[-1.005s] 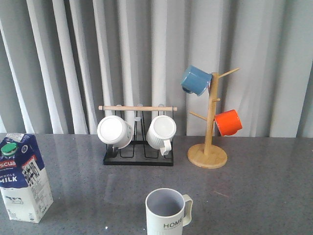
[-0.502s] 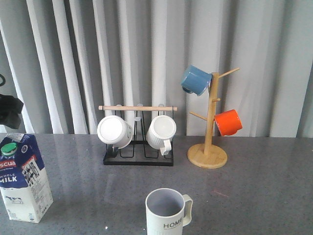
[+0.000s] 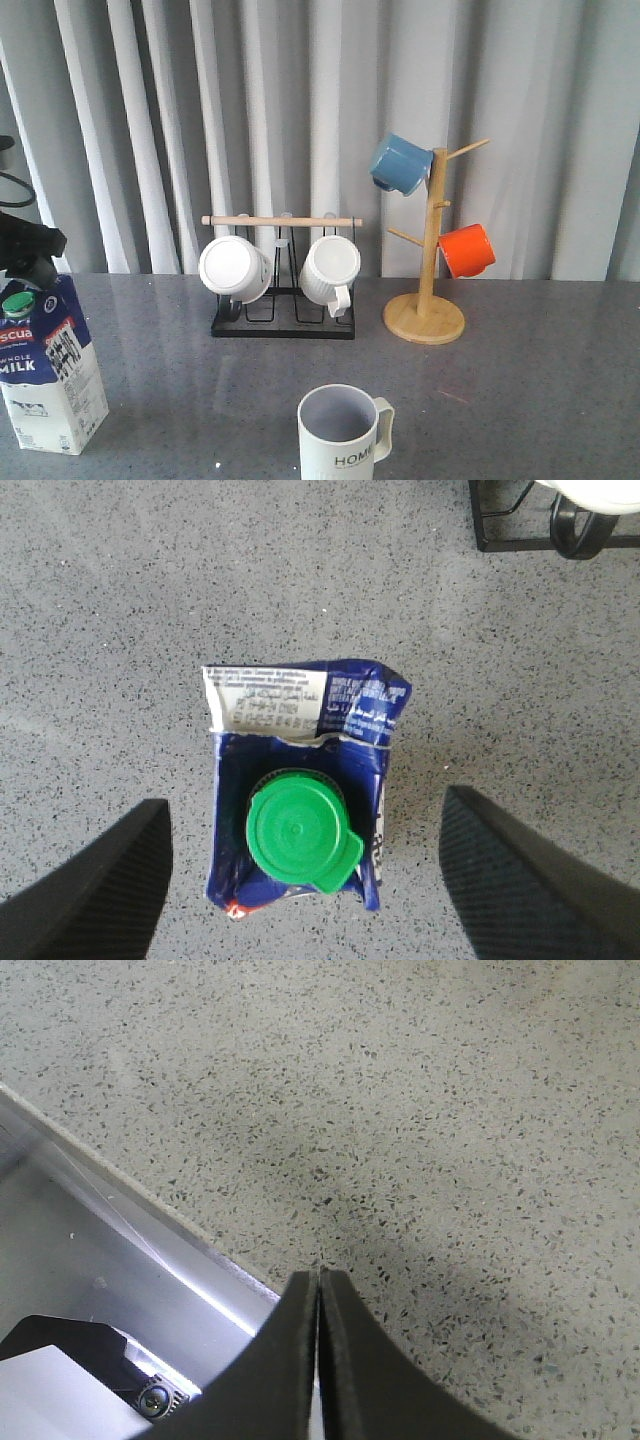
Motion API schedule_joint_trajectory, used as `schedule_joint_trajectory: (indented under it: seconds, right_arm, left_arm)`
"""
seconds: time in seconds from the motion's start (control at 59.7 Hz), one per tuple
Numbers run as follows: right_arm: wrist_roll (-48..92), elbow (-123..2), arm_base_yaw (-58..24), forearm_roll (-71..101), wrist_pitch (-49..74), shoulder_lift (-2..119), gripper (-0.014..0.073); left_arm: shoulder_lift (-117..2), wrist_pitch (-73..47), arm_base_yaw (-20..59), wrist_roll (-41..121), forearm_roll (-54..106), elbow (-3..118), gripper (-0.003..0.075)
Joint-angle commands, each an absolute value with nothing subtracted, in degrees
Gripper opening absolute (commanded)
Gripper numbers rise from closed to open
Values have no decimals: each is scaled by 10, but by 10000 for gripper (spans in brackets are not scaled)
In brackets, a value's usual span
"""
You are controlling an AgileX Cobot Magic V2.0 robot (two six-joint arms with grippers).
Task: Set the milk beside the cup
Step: 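Lower the left gripper over the milk carton top and grasp it, then lift the milk carton with the left gripper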
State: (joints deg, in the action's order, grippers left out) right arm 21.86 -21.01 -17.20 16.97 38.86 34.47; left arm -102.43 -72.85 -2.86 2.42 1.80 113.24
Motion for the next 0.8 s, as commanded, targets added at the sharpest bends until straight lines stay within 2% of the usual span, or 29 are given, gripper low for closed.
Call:
schedule_joint_trajectory:
  seconds: [0.0,0.569,0.653,0.787]
  right_arm:
    - [220,-225,-170,175,361,347,-4]
    - [220,-225,-170,174,359,347,-4]
    - [220,-225,-170,174,358,347,-4]
    - [220,-225,-170,174,357,347,-4]
  left_arm:
    - [-1010,-718,-27,18,20,1150,538]
    - [-1032,-717,-27,19,0,1092,537]
    - [-1032,-710,-27,19,-9,1092,524]
    - [-1032,-701,-27,19,-11,1092,458]
